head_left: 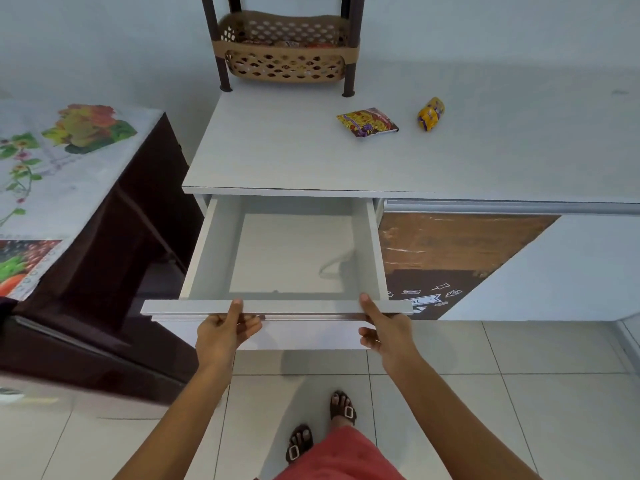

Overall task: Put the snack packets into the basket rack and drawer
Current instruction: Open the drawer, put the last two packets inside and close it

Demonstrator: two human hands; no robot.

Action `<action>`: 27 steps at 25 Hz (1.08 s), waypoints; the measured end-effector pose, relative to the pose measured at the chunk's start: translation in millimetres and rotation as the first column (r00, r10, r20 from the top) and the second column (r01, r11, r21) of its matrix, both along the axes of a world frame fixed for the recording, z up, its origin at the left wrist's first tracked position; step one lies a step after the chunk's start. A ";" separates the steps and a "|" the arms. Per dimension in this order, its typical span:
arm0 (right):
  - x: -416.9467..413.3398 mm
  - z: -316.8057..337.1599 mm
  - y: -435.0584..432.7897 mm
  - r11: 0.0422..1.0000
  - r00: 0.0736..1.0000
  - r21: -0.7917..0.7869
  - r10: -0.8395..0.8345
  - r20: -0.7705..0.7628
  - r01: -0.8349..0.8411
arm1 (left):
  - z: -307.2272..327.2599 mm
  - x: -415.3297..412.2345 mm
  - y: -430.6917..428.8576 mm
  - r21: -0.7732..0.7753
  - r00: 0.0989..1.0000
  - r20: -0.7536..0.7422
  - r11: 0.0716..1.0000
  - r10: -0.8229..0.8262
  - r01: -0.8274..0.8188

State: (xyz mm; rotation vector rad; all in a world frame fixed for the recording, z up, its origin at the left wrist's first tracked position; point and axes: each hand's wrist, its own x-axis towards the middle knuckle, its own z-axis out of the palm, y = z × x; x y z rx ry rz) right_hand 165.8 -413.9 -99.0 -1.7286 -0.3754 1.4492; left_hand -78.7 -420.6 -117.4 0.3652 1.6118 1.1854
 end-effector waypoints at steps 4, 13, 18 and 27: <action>8.9 7.4 -3.2 0.983 0.983 -0.076 0.172 0.061 -0.168 | 8.2 -10.6 2.6 -0.032 0.992 0.085 0.995 -0.091 0.094; 27.6 38.3 5.0 0.922 0.902 -0.016 0.382 0.203 -0.387 | 44.1 4.9 14.3 -0.120 0.913 0.189 0.914 -0.361 0.387; 34.5 49.5 34.9 0.936 0.904 0.206 0.191 0.383 -0.285 | 76.3 45.8 53.0 0.001 0.848 0.113 0.853 -0.518 0.522; 101.3 68.7 160.1 0.920 0.835 0.302 0.047 0.548 -0.250 | 121.7 139.8 199.3 0.101 0.795 -0.039 0.789 -0.605 0.606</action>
